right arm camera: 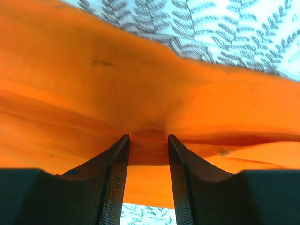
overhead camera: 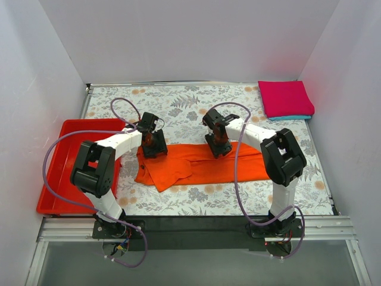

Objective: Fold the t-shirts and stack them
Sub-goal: Fold the tshirt

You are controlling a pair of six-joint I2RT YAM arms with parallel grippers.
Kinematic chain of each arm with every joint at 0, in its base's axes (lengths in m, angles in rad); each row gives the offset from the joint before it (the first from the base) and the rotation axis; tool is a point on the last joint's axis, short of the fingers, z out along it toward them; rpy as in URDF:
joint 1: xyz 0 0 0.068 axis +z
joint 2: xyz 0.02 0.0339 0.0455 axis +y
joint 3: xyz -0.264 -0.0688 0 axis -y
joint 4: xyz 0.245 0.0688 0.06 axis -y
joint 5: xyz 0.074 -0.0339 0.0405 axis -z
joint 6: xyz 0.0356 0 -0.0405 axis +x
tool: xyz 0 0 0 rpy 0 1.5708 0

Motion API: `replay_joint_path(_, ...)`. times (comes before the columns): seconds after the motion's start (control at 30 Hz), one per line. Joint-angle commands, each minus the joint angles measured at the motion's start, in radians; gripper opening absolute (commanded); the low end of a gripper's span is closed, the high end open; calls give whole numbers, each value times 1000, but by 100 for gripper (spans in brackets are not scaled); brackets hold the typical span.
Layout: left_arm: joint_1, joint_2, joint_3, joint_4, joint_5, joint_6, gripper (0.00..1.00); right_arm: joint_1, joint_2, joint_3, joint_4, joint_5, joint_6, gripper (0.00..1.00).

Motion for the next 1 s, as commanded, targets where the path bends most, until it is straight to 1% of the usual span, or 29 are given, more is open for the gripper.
replay_joint_path(0.0, 4, -14, -30, -40, -18, -4, 52, 7, -39, -38, -22, 35, 18, 39)
replay_joint_path(0.13, 4, -12, -30, -41, -17, -4, 52, 7, -45, -84, -5, 49, 34, 38)
replay_joint_path(0.33, 6, -11, -34, -41, -18, -5, 52, 4, -108, -139, 10, 106, 58, 38)
replay_joint_path(0.37, 6, -11, -36, -41, -47, -5, 52, 1, -125, -147, 13, 112, 61, 38)
replay_joint_path(0.43, 7, -8, -36, -41, -50, -5, 52, -5, -143, -173, 19, 132, 75, 38)
replay_joint_path(0.63, 18, -17, -42, -41, -58, -13, 52, -66, -223, -273, 74, 141, 94, 38)
replay_joint_path(0.73, 24, -18, -40, -40, -63, -14, 52, -140, -257, -351, 140, 102, 95, 38)
replay_joint_path(0.77, 26, -18, -40, -40, -61, -14, 52, -192, -272, -374, 156, 86, 95, 38)
replay_joint_path(0.93, 29, -26, -37, -37, -63, -24, 53, -356, -338, -478, 249, 28, 98, 38)
replay_joint_path(0.97, 29, -23, -37, -35, -64, -22, 53, -417, -361, -503, 260, 13, 100, 38)
